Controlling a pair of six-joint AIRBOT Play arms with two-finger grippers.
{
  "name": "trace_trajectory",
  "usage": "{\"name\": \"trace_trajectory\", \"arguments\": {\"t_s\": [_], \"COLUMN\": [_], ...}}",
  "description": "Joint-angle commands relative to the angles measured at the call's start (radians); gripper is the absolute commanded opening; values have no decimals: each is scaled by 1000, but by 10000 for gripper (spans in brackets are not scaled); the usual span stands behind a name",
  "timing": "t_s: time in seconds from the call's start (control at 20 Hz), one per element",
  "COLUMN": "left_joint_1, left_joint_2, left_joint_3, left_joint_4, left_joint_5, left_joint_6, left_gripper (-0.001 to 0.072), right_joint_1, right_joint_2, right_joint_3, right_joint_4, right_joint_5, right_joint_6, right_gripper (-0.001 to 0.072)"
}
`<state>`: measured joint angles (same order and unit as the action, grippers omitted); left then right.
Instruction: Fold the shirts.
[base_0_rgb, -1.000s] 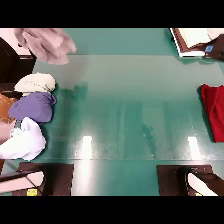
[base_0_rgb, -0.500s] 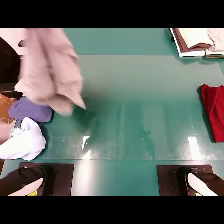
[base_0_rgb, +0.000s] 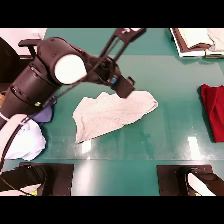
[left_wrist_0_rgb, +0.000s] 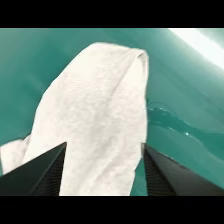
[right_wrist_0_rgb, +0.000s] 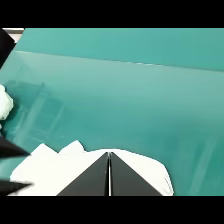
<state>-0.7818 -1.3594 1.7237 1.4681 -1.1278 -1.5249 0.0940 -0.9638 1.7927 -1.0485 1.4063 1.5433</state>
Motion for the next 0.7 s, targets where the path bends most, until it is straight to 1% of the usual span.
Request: {"name": "trace_trajectory", "arguments": {"t_s": [0.0,0.1,0.2,0.3,0.4,0.5,0.55,0.65], "left_joint_1": [154,290,410,508,589,651,667,667], "left_joint_2": [37,101,162,176,166,131,103,34], "left_joint_3": [-18,-109,-258,-403,-534,-616,-634,-640], "left_joint_4": [-1,-2,-5,-23,-95,-207,-257,-284], "left_joint_5": [-132,-162,-139,-92,3,93,117,125], "left_joint_6": [-54,-59,-59,-68,-68,-64,-45,-4], "left_gripper": [541,541,541,541,541,541,541,541], "right_joint_1": [0,0,0,0,0,0,0,0], "right_joint_2": [23,26,21,2,-26,-57,-74,-105], "right_joint_3": [0,0,0,1,1,1,0,0], "right_joint_4": [-2,-2,-2,-1,2,4,4,11], "right_joint_5": [11,11,11,11,18,31,42,69], "right_joint_6": [-20,-20,-20,-20,-19,-19,-19,-19], "right_gripper": [15,15,15,15,15,15,15,15]}}
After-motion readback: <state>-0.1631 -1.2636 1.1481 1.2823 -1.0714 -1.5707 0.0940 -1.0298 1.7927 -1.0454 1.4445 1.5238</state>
